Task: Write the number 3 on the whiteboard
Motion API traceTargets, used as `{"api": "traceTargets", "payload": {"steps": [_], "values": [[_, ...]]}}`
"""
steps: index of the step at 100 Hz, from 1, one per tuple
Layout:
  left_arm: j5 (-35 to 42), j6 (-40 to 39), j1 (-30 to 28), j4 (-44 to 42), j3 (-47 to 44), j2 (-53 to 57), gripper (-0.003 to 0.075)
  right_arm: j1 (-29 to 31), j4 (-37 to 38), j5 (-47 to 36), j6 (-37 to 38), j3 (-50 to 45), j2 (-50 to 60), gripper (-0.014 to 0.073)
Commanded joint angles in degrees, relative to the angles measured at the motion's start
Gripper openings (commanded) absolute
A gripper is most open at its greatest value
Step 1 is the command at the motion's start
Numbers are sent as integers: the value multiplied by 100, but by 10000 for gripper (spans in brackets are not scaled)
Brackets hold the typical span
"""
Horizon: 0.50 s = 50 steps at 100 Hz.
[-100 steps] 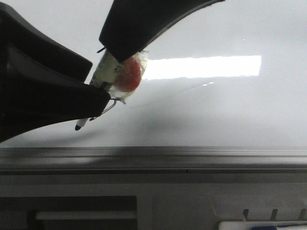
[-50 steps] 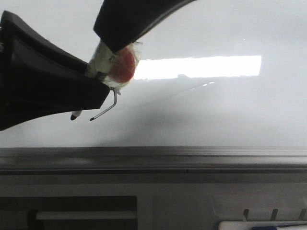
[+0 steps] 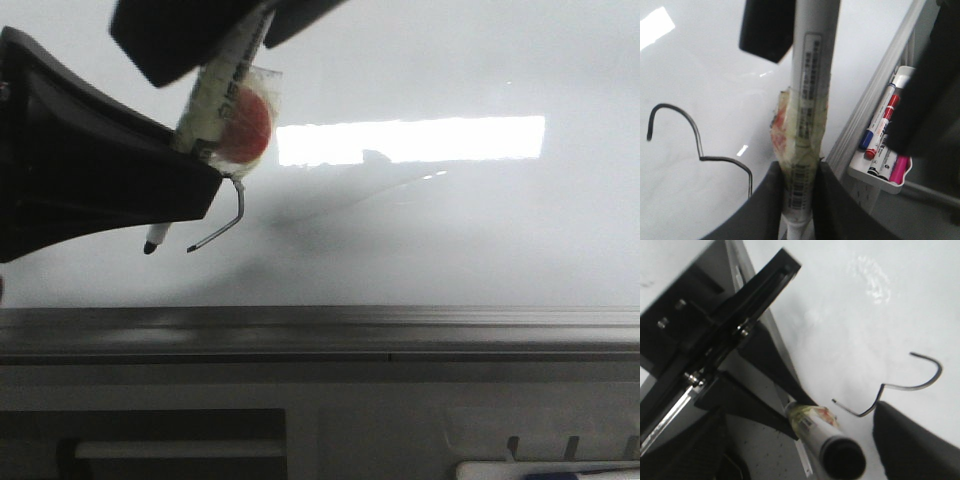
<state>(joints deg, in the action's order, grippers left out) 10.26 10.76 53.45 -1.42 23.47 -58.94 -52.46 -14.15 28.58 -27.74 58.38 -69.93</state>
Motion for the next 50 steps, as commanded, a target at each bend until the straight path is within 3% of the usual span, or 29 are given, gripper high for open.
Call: {"api": "traceTargets", "payload": {"steps": [1,16,32,50], "values": [[307,-85,-10,1065,161,46,-21,129,-35,-801,-10,157,230,643],[339,-75,-10,3280,150,46,-21,308,-35,-1226,-10,157,415,596],[805,-62,-78,4198,103,46,-21,317,-35,-1233,-10,157,530,558],[478,-23,-672,4651,103,46,-21,317,-45,-1050,1,157,530,555]]}}
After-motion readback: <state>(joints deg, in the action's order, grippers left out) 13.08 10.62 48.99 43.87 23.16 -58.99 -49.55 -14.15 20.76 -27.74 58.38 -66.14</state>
